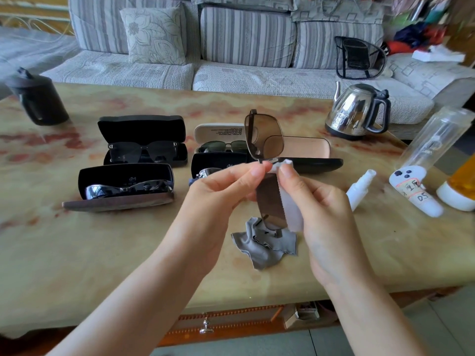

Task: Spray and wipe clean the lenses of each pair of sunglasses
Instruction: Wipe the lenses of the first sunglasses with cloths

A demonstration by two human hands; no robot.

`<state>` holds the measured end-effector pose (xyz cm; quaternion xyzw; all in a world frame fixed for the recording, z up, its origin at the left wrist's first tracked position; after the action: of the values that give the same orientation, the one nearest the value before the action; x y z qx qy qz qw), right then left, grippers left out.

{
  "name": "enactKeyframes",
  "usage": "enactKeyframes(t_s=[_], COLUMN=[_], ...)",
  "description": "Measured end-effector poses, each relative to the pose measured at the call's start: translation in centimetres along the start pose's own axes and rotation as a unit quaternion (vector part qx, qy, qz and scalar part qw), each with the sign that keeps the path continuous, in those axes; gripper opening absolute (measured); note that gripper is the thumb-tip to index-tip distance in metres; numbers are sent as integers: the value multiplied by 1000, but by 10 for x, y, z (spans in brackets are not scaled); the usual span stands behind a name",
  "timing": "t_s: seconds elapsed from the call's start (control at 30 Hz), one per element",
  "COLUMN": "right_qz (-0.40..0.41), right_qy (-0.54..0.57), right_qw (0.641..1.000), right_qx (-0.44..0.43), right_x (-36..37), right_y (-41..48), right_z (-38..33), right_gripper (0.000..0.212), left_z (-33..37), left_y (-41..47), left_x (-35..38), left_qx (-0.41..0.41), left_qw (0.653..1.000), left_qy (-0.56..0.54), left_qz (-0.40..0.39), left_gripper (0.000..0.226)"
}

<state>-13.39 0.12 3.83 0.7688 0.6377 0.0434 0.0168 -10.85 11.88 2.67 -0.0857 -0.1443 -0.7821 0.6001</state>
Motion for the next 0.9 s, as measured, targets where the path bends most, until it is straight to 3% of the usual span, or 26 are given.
enactKeyframes(t_s=[0.13,0.27,0.33,0.47,0.63,0.73,0.9], right_qz=[-9,-69,-84,-88,-58,-50,-34], right_qy=[11,-6,-10,-13,8,58,47], right_qw=[1000,997,995,993,995,993,994], right_qx=[-4,29,48,76,79,96,92], right_x=[-5,-1,1,0,-7,-9,-7], right_y=[2,3,1,3,8,9,6], right_z=[5,20,23,26,21,20,18], right_gripper=[81,31,25,26,48,43,42], left_z=[8,11,11,11,4,-2,-7], left_y=[3,5,6,4,2,1,1], left_x=[-10,-22,-24,-20,-12,-3,-2], left_qx=[18,24,24,29,2,-14,-18], left_qw=[997,994,994,995,999,999,1000], left_qy=[-55,-63,-58,-37,26,35,1], left_qz=[42,86,94,85,42,14,10], left_gripper=[20,20,22,19,22,29,30])
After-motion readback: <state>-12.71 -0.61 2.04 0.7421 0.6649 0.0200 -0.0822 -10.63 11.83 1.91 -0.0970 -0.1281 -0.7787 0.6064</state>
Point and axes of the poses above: each hand's wrist, its own y-axis towards the middle knuckle, its own x-axis out of the palm, z = x × y, the point moved 10 cm from there along y, towards the middle knuckle, and after that the axes turned 4 degrees about x, right-handed, at the moved point
